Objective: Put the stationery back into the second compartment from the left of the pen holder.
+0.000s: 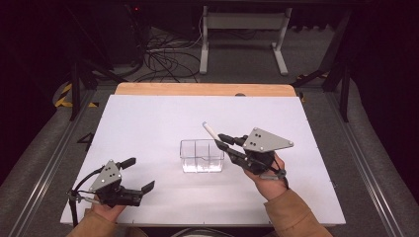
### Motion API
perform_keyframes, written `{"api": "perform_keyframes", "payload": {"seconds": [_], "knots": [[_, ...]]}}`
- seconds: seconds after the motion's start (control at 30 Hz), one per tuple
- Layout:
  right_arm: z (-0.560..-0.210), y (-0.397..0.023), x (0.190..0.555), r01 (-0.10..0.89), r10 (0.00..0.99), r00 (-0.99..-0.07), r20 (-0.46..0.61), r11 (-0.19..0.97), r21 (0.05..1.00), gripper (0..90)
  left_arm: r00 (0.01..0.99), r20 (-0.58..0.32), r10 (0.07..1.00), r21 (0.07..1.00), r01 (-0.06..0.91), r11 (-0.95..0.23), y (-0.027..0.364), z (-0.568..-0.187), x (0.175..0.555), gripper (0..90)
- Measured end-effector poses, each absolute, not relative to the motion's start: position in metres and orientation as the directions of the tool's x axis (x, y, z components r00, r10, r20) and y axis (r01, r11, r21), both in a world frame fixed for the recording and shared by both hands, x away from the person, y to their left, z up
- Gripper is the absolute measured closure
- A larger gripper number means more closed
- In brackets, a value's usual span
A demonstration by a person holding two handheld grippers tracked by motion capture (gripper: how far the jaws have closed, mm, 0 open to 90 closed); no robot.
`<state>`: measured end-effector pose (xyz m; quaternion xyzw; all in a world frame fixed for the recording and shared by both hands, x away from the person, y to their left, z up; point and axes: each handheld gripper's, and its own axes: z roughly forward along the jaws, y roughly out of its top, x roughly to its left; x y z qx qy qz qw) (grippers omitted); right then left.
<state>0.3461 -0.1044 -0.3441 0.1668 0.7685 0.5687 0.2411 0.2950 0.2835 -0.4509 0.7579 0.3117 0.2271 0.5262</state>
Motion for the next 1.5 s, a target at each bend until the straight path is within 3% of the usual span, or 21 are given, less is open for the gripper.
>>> {"api": "perform_keyframes", "payload": {"seconds": [0.4,0.8,1.5], "knots": [[-0.346,-0.092,0.354,0.043,0.615,-0.782,-0.101,0.214,0.976,78.4,0.704,0.014,0.71,0.939,0.234,-0.252,0.283,-0.451,0.295,1.1],[-0.352,-0.074,0.358,0.041,0.682,-0.723,-0.111,0.203,0.978,78.4,0.704,0.008,0.711,0.939,0.238,-0.247,0.284,-0.451,0.295,1.1],[-0.365,-0.049,0.37,0.037,0.686,-0.719,-0.109,0.194,0.98,78.4,0.712,0.007,0.703,0.937,0.24,-0.253,0.283,-0.452,0.295,1.1]]}}
